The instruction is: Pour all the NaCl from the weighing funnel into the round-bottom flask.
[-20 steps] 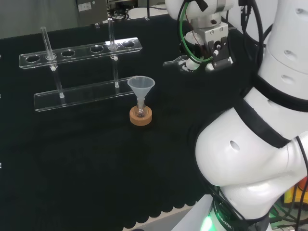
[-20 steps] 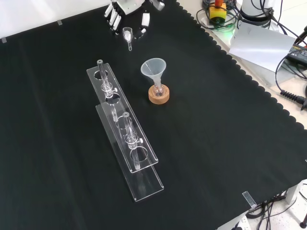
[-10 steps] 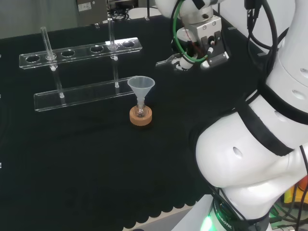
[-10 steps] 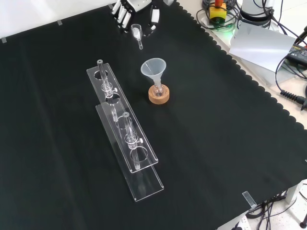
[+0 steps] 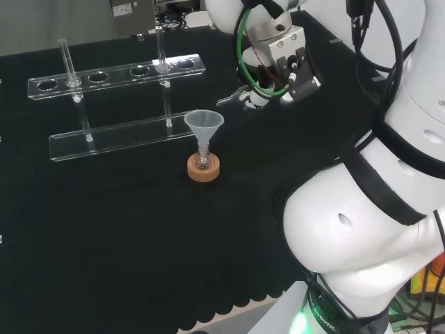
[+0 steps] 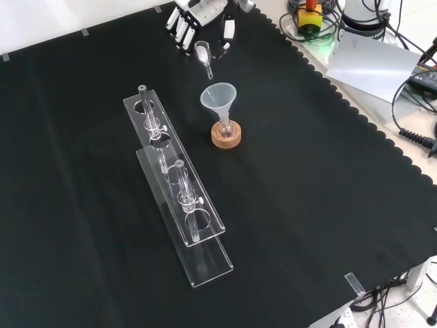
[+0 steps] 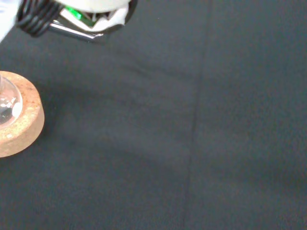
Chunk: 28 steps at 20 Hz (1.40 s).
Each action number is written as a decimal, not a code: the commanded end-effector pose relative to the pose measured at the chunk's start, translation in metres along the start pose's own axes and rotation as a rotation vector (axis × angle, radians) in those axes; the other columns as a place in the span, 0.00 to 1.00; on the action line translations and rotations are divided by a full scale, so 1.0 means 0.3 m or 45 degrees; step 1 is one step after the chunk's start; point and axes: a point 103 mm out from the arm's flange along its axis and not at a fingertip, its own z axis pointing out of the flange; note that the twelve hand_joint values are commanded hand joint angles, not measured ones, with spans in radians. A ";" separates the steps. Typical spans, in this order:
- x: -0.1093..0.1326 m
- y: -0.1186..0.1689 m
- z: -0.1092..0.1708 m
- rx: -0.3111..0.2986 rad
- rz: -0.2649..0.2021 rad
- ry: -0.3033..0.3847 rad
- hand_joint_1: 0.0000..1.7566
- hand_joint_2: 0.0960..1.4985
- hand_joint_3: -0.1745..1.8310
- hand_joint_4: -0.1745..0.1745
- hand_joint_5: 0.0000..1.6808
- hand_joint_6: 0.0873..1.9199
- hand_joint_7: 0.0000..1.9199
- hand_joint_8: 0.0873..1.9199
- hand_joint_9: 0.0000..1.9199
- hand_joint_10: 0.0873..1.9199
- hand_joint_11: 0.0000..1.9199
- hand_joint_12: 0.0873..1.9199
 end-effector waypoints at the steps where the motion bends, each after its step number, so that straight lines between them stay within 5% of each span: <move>1: 0.027 0.011 -0.012 0.025 -0.029 -0.041 0.60 0.44 0.46 1.00 0.63 0.54 0.35 0.32 0.47 0.23 0.28 0.64; 28: 0.096 0.058 -0.034 0.139 -0.120 -0.284 0.60 0.44 0.46 1.00 0.64 0.53 0.33 0.32 0.46 0.23 0.27 0.64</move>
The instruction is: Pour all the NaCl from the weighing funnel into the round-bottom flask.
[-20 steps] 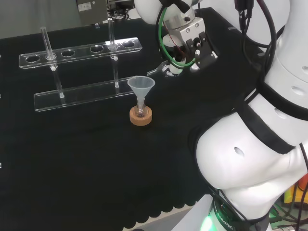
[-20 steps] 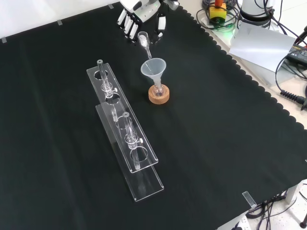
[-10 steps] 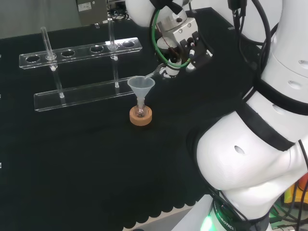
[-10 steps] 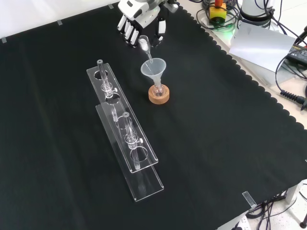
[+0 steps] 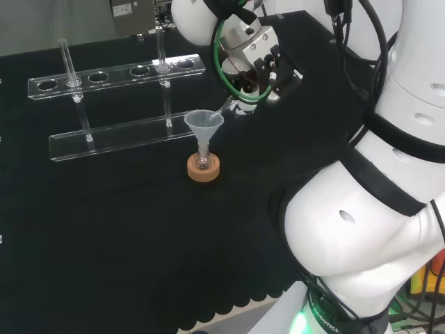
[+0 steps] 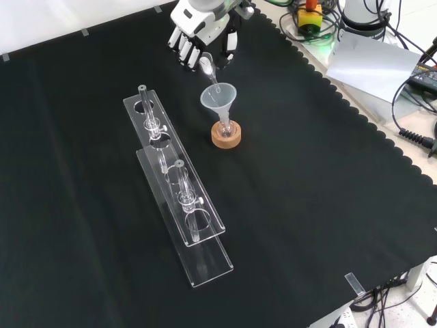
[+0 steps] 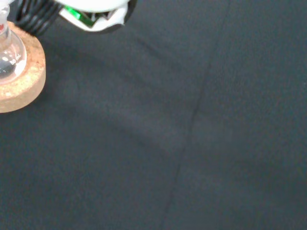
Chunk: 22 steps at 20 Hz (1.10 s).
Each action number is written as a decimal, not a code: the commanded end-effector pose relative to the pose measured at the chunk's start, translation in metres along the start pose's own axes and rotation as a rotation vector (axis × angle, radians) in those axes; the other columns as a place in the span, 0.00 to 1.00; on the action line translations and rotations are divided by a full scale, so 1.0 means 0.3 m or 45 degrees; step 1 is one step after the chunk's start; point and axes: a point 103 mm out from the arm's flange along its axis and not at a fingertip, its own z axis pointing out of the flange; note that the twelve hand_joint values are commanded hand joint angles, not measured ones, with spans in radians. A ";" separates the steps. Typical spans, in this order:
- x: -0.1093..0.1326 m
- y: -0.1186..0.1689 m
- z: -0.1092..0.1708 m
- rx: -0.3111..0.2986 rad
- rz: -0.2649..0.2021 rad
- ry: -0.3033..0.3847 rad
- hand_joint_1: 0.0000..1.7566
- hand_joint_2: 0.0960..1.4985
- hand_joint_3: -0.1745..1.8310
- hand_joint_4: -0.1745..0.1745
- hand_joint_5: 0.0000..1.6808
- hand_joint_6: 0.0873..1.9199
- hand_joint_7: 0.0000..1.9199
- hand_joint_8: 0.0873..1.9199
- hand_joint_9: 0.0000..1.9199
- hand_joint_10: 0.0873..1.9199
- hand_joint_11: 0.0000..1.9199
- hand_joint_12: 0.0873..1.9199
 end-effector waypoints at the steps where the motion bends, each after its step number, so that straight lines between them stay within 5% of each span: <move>1: 0.011 0.003 -0.018 0.007 -0.007 -0.050 0.60 0.44 0.46 1.00 0.64 0.53 0.33 0.32 0.46 0.23 0.27 0.64; 22: 0.026 0.006 -0.082 0.057 -0.002 -0.209 0.60 0.44 0.46 1.00 0.64 0.53 0.33 0.32 0.46 0.23 0.26 0.65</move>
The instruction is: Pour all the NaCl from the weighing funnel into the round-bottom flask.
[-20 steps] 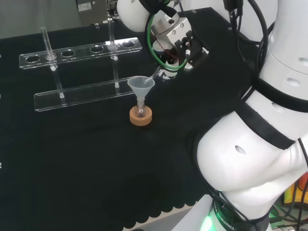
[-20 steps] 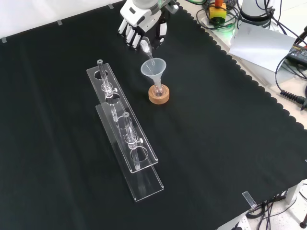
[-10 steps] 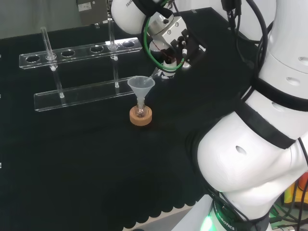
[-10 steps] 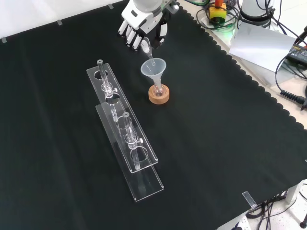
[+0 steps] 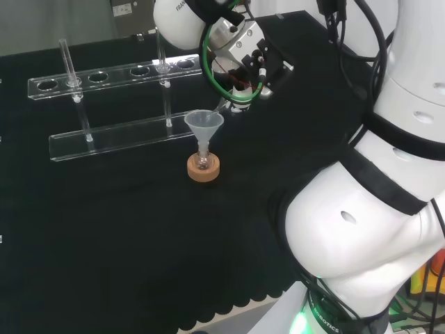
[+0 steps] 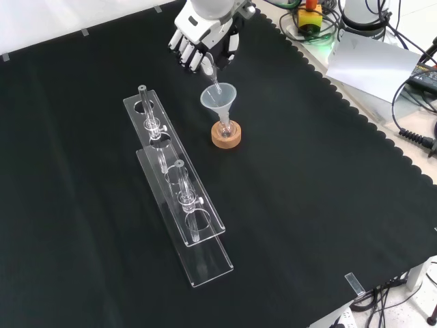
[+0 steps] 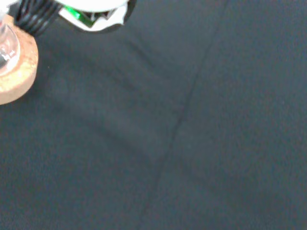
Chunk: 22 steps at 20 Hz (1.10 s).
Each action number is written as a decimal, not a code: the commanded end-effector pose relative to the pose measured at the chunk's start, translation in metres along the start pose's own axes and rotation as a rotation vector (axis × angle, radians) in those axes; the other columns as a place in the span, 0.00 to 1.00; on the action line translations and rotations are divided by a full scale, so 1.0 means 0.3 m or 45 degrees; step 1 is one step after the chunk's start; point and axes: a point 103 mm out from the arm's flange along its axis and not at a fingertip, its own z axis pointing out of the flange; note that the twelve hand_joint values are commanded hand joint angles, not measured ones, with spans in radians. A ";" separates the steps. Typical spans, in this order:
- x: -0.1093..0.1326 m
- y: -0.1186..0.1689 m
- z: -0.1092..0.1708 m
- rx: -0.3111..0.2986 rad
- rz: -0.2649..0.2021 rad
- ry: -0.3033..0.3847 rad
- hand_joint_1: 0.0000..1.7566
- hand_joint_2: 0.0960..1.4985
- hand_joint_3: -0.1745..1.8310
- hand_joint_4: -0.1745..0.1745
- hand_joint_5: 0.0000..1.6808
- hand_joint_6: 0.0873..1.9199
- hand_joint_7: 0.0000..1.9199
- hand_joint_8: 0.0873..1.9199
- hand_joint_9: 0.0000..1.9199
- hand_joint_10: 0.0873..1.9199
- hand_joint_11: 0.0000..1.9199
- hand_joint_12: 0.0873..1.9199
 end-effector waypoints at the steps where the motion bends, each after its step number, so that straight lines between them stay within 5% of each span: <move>1: -0.003 0.001 -0.015 0.047 0.011 -0.065 0.60 0.44 0.46 1.00 0.64 0.53 0.33 0.32 0.46 0.23 0.26 0.65; 22: 0.002 -0.008 -0.063 0.081 0.030 -0.217 0.60 0.44 0.46 1.00 0.64 0.53 0.32 0.32 0.45 0.23 0.26 0.65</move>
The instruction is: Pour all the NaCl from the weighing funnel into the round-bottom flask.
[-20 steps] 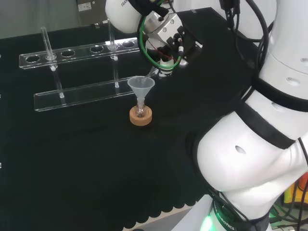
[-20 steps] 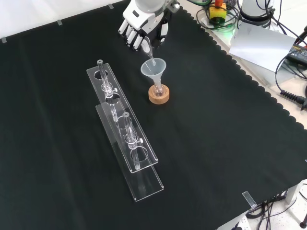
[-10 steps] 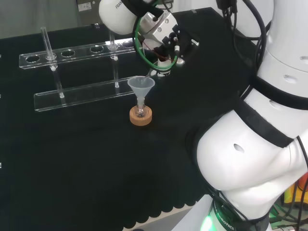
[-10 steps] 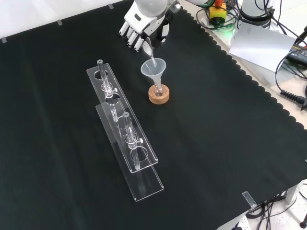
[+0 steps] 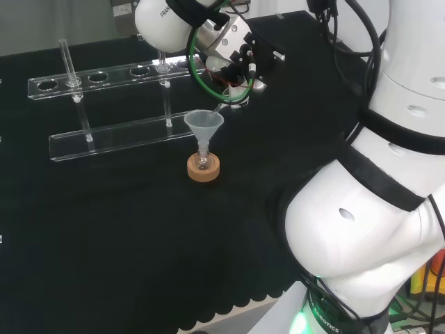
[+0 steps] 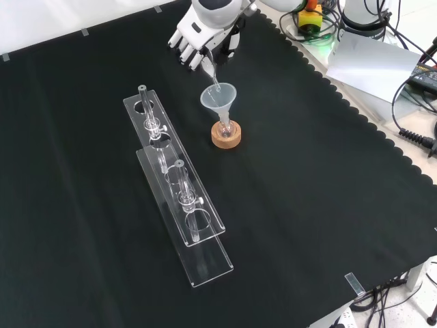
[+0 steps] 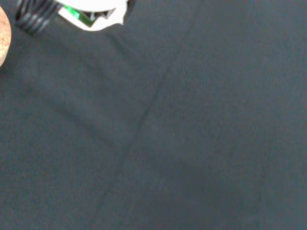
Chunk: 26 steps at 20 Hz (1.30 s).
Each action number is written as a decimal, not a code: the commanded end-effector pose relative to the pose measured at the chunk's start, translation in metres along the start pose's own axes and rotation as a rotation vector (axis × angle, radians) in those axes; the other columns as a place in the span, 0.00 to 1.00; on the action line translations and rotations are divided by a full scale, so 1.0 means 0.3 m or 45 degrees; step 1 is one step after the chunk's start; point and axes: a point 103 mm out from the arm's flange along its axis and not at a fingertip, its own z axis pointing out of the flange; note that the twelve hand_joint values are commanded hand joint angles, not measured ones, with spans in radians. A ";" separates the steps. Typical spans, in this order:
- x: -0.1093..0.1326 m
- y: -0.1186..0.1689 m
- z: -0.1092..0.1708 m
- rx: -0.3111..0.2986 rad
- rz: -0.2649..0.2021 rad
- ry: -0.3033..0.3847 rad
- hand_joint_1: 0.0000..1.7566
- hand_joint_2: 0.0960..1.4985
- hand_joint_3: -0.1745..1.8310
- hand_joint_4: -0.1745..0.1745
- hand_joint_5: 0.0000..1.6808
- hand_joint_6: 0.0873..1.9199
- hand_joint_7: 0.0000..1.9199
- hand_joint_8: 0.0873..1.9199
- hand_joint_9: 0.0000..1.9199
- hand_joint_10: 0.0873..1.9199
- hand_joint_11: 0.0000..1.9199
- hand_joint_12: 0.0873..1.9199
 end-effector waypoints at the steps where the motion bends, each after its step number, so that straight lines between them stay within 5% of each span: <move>1: 0.003 -0.002 -0.007 -0.004 -0.001 -0.035 0.60 0.44 0.46 1.00 0.64 0.53 0.32 0.32 0.45 0.23 0.26 0.65; 26: 0.019 -0.004 -0.052 0.037 0.030 -0.199 0.60 0.44 0.46 1.00 0.64 0.53 0.32 0.32 0.45 0.23 0.26 0.65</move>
